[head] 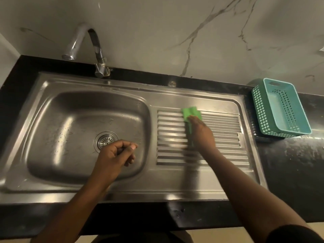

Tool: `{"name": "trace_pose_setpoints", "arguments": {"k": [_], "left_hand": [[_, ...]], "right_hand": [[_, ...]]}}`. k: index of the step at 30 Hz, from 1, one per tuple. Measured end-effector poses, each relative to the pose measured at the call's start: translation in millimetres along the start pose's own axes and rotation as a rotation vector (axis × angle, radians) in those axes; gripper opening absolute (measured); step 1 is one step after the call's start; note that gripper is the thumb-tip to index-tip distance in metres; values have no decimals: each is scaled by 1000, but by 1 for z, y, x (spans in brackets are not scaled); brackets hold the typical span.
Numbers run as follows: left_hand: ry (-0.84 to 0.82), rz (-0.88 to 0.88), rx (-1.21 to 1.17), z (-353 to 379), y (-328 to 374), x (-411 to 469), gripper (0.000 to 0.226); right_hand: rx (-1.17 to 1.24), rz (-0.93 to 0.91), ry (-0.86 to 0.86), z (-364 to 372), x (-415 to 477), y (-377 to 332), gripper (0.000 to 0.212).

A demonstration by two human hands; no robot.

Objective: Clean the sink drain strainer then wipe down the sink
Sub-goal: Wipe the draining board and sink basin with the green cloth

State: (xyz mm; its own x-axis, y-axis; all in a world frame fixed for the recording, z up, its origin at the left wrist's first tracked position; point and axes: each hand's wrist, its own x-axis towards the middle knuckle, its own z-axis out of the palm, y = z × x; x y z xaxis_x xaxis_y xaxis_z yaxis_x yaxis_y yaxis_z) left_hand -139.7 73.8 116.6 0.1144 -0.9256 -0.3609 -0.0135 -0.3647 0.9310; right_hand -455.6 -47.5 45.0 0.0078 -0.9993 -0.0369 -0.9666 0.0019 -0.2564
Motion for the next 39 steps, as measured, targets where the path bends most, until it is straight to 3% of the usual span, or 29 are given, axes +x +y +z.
{"name": "trace_pose_setpoints", "arguments": {"k": [3,7,14,17,22,24,27,29,33,36,39], "left_hand": [[12,2,-11,-11,-2,-6,13],[31,4,-26,-21,-7,-9,14],[14,7,-16,-15,-12,-12,15],[-6,13,-9,-10,-13,-13,15],[-30,26,7,0,-11,-16,18],[-18,50,23,0,-8,-19,17],[14,58,40,-1,-6,-29,14],[9,59,46,1,-6,-38,13],[20,67,56,7,-10,-57,12],[42,73,46,8,-16,-69,14],[48,76,56,8,-24,-85,16]], "right_hand": [[28,256,58,-16,-7,40,38],[56,390,129,-5,-5,-2,35],[109,44,-42,33,-17,-129,43],[25,-126,-148,25,-13,-124,48],[-5,-405,-269,2,-38,-56,55],[19,-345,-204,-7,-60,-14,53],[75,-62,-113,-28,-93,57,60],[71,116,-68,-42,-113,95,53],[165,276,32,-47,-143,103,39],[357,276,75,-34,-169,53,28],[387,33,-57,-4,-196,-24,28]]}}
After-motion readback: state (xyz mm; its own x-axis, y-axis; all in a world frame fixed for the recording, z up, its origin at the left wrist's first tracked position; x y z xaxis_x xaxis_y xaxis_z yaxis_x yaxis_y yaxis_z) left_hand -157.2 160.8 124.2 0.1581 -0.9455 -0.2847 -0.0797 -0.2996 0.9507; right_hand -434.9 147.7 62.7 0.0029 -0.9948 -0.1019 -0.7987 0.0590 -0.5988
